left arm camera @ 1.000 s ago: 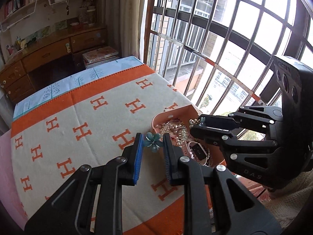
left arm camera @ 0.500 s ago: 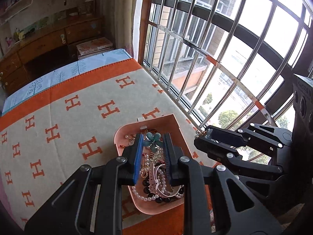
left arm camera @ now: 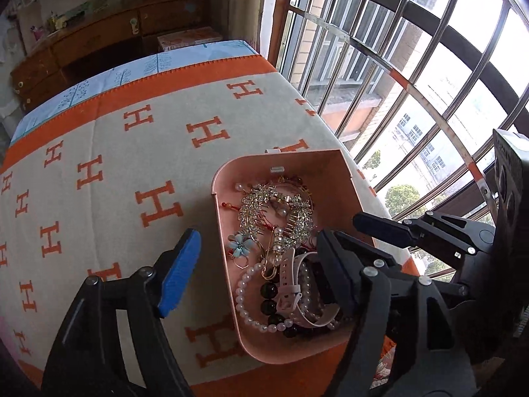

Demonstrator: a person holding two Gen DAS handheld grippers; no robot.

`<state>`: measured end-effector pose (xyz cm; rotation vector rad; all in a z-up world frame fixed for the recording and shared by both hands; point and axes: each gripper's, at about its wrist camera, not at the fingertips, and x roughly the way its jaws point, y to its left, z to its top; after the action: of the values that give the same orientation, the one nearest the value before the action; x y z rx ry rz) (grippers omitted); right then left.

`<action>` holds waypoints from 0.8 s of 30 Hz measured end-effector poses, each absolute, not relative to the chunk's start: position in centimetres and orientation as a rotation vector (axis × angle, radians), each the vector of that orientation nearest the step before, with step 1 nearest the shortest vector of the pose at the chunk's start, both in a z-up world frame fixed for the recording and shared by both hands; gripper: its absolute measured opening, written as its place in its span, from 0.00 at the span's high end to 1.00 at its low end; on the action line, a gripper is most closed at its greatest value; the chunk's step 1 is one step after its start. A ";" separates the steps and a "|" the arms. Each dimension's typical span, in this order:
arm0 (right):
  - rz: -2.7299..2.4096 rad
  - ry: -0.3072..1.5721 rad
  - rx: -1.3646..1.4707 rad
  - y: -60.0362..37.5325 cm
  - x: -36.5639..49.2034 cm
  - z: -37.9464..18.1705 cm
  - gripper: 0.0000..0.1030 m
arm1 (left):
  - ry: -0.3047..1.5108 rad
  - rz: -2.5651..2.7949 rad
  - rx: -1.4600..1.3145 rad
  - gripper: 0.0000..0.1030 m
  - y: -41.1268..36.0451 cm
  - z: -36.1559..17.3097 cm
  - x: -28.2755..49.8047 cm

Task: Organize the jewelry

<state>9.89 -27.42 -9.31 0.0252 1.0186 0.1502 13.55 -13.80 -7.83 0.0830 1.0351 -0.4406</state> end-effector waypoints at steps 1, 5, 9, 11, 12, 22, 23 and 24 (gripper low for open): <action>0.148 1.014 0.025 -27.3 10.0 -9.3 0.69 | 1.039 -0.433 0.083 0.30 -13.6 -7.9 13.4; 0.141 0.988 0.004 -26.8 9.5 -8.5 0.67 | 1.034 -0.401 0.059 0.21 -12.1 -7.5 12.8; 0.151 0.961 -0.010 -26.1 8.3 -6.9 0.67 | 0.989 -0.315 0.075 0.21 -10.7 -6.3 11.6; 0.157 0.952 -0.006 -25.7 7.8 -6.3 0.67 | 0.966 -0.256 0.098 0.21 -10.0 -5.7 11.0; 0.161 0.948 -0.001 -25.6 7.5 -6.1 0.67 | 0.955 -0.237 0.102 0.21 -9.6 -5.3 10.6; 0.175 0.879 0.075 -24.7 3.2 -2.2 0.49 | 0.836 -0.050 0.079 0.21 -6.6 -1.8 4.8; 0.174 0.865 0.073 -24.4 2.7 -1.8 0.46 | 0.820 -0.043 0.079 0.21 -6.4 -1.5 4.1; 0.170 0.851 0.069 -24.2 2.1 -1.4 0.45 | 0.803 -0.029 0.080 0.21 -6.3 -1.2 3.4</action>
<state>2.14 -24.16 -1.41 0.0690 0.8505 0.1699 3.41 -6.25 -1.18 0.0803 0.8032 -0.0292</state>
